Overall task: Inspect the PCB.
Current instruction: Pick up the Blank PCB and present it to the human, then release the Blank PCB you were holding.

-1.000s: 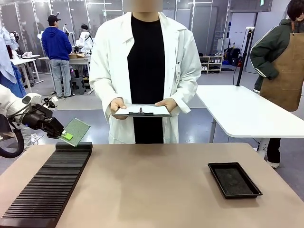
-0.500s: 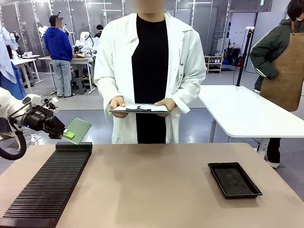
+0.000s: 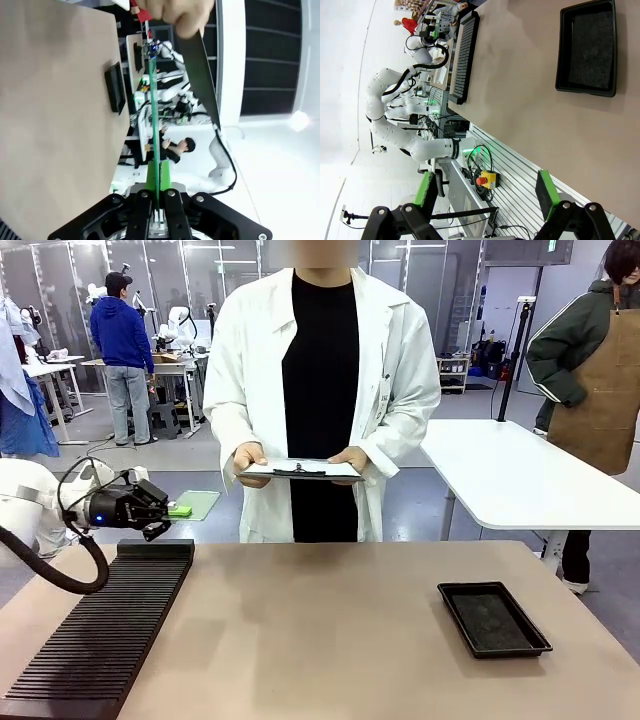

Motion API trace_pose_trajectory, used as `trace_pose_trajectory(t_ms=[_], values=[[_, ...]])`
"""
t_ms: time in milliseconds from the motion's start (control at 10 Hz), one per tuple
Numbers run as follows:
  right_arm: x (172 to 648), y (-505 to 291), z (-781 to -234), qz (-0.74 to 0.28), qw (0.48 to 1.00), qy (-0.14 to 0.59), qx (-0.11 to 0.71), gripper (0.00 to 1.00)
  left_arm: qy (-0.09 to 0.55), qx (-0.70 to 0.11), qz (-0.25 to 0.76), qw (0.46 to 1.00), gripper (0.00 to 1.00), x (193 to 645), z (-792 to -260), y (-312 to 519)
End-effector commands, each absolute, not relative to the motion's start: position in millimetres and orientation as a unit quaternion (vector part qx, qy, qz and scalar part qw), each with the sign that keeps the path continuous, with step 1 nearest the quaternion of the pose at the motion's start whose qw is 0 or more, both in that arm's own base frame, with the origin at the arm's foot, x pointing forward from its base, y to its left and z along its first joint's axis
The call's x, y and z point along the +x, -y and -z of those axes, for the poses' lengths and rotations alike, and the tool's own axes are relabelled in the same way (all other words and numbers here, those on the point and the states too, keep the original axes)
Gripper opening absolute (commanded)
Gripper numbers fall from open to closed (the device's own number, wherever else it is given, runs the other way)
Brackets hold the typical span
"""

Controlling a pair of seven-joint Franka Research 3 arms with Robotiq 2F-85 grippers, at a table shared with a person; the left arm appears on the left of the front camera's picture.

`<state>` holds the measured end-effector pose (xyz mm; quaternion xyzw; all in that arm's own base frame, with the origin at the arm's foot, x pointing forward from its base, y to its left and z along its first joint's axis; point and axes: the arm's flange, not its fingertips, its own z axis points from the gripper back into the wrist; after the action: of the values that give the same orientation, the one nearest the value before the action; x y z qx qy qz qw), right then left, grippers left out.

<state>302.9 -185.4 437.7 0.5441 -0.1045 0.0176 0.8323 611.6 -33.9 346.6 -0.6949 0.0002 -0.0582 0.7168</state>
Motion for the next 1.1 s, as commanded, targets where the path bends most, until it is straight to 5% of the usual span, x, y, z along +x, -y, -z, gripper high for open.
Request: trace_pose_trajectory(t_ms=[0,1000], values=[[303.4,186.6,-440.2,-0.023,0.829,0.11,0.548,1.0,0.001,-0.703,0.029,0.71,0.03,617.1,-350.8,45.0],[303.4,186.6,-440.2,-0.023,0.829,0.11,0.548,1.0,-0.003,-0.702,0.038,0.711,0.03,616.4,-344.9,48.2]])
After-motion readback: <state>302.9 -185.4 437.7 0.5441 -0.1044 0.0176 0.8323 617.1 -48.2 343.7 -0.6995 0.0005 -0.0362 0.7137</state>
